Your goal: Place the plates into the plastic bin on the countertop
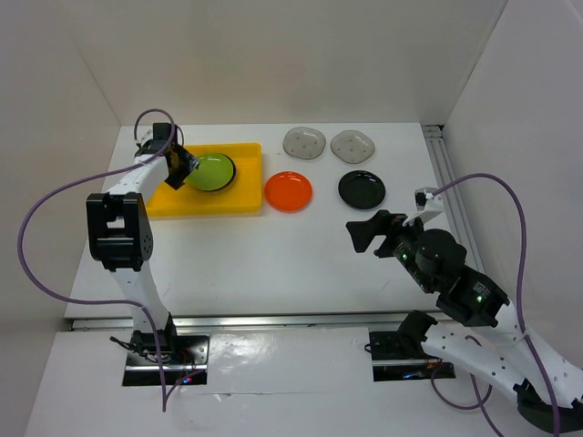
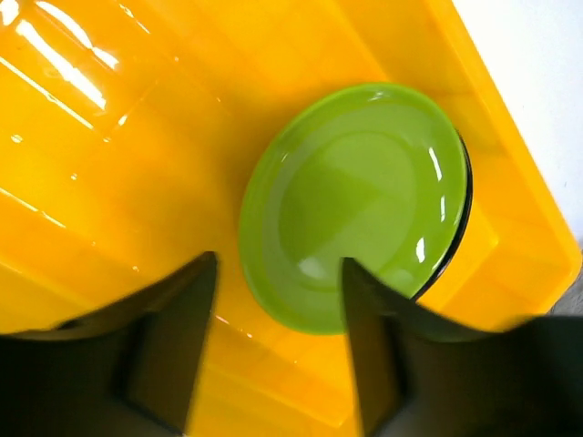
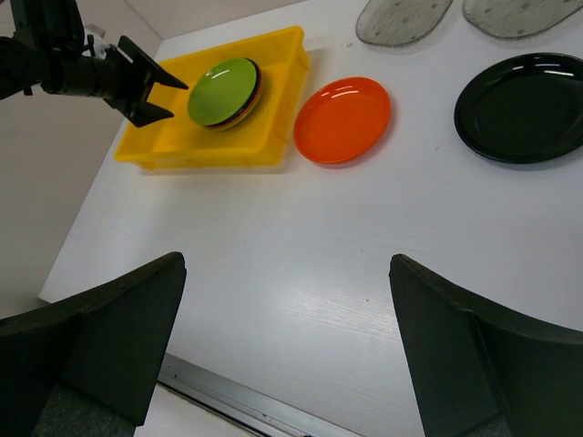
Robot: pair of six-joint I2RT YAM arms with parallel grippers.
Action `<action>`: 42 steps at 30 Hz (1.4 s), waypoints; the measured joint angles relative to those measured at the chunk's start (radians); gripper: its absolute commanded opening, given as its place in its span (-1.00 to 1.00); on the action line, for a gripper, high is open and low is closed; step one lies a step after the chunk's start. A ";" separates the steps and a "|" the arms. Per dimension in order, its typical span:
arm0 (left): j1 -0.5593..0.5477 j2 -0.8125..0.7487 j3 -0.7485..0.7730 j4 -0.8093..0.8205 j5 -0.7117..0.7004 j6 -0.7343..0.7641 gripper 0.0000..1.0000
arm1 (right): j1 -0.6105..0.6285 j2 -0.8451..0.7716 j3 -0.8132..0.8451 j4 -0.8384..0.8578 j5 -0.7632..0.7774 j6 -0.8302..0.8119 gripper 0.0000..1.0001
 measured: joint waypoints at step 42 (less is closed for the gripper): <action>-0.790 0.421 0.214 0.578 0.177 -0.218 0.96 | -0.001 -0.085 0.163 -0.198 0.101 0.037 1.00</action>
